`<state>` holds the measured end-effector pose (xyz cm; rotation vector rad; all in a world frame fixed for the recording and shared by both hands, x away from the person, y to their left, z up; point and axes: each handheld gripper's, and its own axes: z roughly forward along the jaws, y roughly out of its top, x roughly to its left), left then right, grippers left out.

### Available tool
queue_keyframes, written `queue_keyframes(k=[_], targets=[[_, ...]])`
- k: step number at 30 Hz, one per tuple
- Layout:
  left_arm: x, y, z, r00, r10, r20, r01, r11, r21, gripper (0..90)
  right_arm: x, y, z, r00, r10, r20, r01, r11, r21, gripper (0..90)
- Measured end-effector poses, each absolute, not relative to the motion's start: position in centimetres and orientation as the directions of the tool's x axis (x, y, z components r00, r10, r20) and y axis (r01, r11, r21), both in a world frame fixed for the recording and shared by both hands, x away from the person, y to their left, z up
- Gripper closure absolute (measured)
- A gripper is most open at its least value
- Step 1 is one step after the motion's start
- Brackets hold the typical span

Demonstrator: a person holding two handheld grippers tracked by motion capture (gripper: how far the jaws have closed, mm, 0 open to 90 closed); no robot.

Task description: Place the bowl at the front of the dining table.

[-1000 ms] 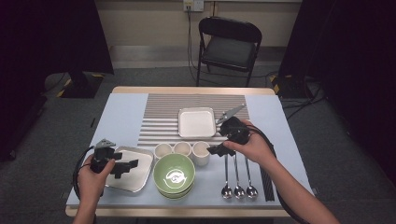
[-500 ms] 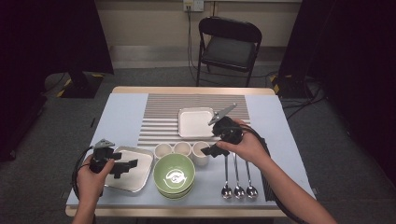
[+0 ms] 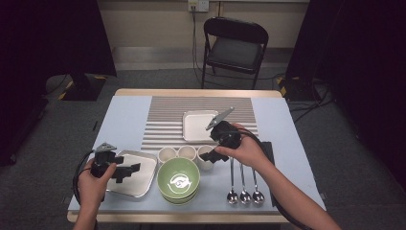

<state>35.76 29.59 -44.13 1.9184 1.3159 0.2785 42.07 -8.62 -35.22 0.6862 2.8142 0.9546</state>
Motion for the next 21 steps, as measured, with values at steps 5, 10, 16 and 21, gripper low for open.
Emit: queue_keyframes(k=[5, 10, 16, 21], targets=[[35.8, 29.6, -44.1, 0.443, 0.864, -0.239, 0.695, -0.162, 0.701, 17.1, 42.0, -8.1, -35.3, -0.899, 0.433, 0.062, 0.381, 0.706, 0.598, 14.3], [35.8, 29.6, -44.1, 0.446, 0.864, -0.233, 0.694, -0.169, 0.7, 17.1, 42.0, -7.6, -35.4, -0.901, 0.43, 0.059, 0.378, 0.711, 0.593, 14.3], [35.7, 29.6, -44.1, 0.444, 0.864, -0.236, 0.693, -0.164, 0.702, 17.1, 41.9, -7.0, -35.3, -0.907, 0.417, 0.058, 0.367, 0.716, 0.594, 14.3], [35.7, 29.6, -44.1, 0.444, 0.862, -0.245, 0.696, -0.159, 0.7, 17.1, 41.7, -6.5, -35.1, -0.91, 0.409, 0.064, 0.363, 0.717, 0.595, 14.3]])
